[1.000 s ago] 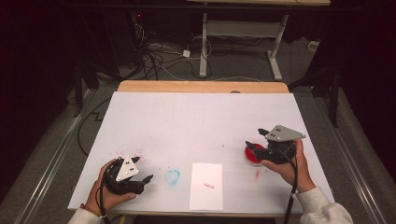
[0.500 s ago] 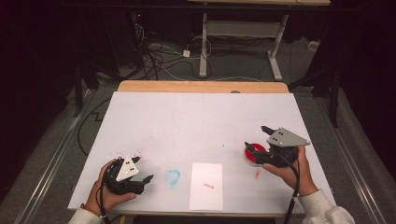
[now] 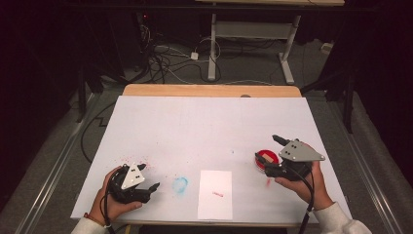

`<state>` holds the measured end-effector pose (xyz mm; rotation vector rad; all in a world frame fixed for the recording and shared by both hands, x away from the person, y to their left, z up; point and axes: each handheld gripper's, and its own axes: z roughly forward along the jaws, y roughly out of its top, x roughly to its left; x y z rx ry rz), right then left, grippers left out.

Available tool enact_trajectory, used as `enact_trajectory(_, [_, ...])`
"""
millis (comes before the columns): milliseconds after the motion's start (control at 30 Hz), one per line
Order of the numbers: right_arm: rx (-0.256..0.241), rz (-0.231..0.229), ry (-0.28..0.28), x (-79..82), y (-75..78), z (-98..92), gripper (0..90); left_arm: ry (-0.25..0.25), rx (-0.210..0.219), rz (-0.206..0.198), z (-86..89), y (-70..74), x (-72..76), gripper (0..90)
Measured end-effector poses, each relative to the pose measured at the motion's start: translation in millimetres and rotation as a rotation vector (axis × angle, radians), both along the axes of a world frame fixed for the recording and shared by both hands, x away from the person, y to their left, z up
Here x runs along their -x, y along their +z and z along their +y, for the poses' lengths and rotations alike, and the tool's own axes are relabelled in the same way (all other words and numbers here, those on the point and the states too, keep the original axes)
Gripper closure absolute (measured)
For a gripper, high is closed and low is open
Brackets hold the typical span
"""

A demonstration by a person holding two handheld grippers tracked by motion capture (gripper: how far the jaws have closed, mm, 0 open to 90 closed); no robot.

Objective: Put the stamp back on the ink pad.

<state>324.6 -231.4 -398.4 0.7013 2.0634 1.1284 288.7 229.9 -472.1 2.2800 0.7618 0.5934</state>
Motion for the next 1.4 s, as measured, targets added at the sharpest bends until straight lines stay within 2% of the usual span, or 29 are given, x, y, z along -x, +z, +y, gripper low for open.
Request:
enact_trajectory(233, [0.015,-0.005,-0.008,3.4,-3.2,-3.9,23.2,0.001,0.001,-0.002,0.4,0.2,0.2,21.9])
enact_trajectory(500, [0.029,-0.033,-0.014,10.3,-9.3,-10.2,22.8,0.001,-0.006,-0.016,0.8,0.8,-0.1,21.9])
enact_trajectory(600, [0.032,-0.038,-0.022,12.0,-11.8,-13.4,22.6,0.001,-0.006,-0.015,0.9,0.8,0.0,21.9])
enact_trajectory(633, [0.03,-0.035,-0.027,12.6,-12.8,-14.4,22.6,0.004,-0.002,-0.004,0.7,0.4,0.4,21.9])
enact_trajectory(967, [0.038,-0.043,-0.046,19.8,-20.8,-24.8,22.5,0.005,-0.001,-0.005,0.7,0.4,0.4,21.9])
enact_trajectory(1133, [0.037,-0.036,-0.057,22.8,-24.8,-31.0,22.5,0.002,-0.005,-0.013,0.6,0.4,-0.3,21.9])
enact_trajectory(1267, [0.048,-0.025,-0.066,24.7,-29.5,-35.4,23.4,0.005,0.0,-0.004,-0.1,0.4,0.0,21.9])
enact_trajectory(1400, [0.047,-0.019,-0.075,26.0,-34.5,-40.7,23.1,0.0,-0.006,-0.016,-0.4,0.6,-1.3,21.9])
